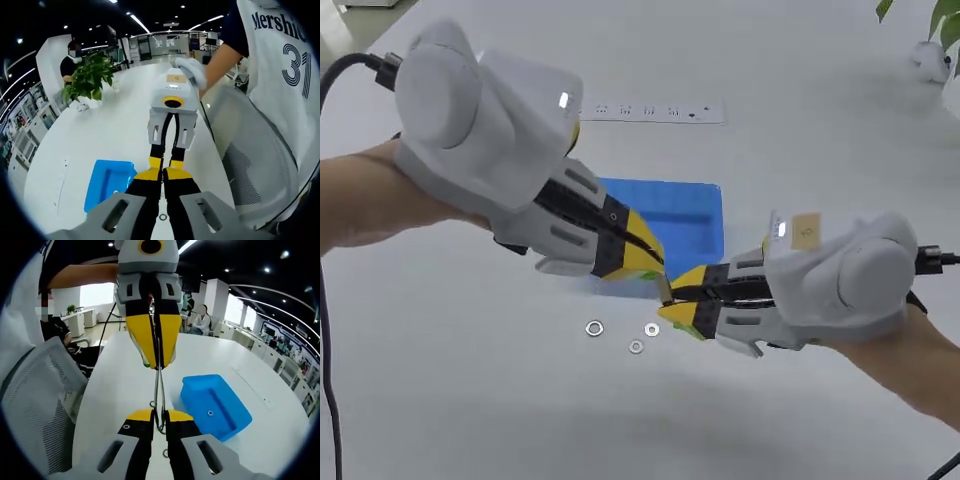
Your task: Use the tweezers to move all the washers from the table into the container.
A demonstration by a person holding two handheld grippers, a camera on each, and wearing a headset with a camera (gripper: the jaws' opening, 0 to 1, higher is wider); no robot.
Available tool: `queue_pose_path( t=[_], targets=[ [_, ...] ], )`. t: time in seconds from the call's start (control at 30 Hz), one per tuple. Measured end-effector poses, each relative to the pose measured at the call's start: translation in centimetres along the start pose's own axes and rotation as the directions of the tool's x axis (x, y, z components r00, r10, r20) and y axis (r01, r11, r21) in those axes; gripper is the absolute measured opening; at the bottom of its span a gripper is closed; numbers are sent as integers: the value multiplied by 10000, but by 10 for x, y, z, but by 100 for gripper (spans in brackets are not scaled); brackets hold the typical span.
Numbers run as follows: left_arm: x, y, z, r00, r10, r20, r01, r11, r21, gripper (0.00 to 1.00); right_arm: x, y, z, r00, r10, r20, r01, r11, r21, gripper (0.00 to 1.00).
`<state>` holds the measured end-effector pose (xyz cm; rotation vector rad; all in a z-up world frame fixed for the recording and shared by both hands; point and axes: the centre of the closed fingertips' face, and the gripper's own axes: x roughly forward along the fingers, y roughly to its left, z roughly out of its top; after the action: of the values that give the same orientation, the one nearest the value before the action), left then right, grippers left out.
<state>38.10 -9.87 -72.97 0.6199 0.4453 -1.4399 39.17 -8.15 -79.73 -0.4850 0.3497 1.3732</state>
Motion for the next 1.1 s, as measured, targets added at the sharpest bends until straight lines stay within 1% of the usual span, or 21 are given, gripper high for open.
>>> queue_pose_path(
  t=[0.13, 0.33, 0.53, 0.67, 0.7, 0.93, 1.1],
  targets=[
    [-4, 6, 4, 10000, 75, 31, -75, 9999, 74, 5, 0, -7, 7, 10000, 17, 57, -16, 9998, -179, 9],
    [-8, 16, 7, 9999, 137, -32, -136, 9996, 244, 5, 2, -17, 14, 9998, 22, 194, -16, 9995, -301, 9],
    [-9, 33, 4, 9997, 194, -128, -188, 9988, 447, 5, 3, -28, 19, 9995, 55, 306, -42, 9992, -408, 9],
    [-11, 41, 9, 9997, 209, -102, -203, 9984, 533, 5, 3, -36, 25, 9990, 74, 440, -55, 9990, -436, 9],
    [-12, 44, 8, 9997, 219, -93, -213, 9983, 536, 5, 3, -39, 27, 9988, 101, 483, -78, 9988, -477, 9],
    [-12, 59, 11, 9995, 316, 65, -319, 9980, 544, 5, 3, -53, 29, 9981, 169, 593, -139, 9986, -502, 9],
    [-10, 66, 12, 9994, 313, 114, -318, 9980, 549, 6, 4, -60, 28, 9977, 185, 655, -155, 9989, -450, 9]
  ],
)
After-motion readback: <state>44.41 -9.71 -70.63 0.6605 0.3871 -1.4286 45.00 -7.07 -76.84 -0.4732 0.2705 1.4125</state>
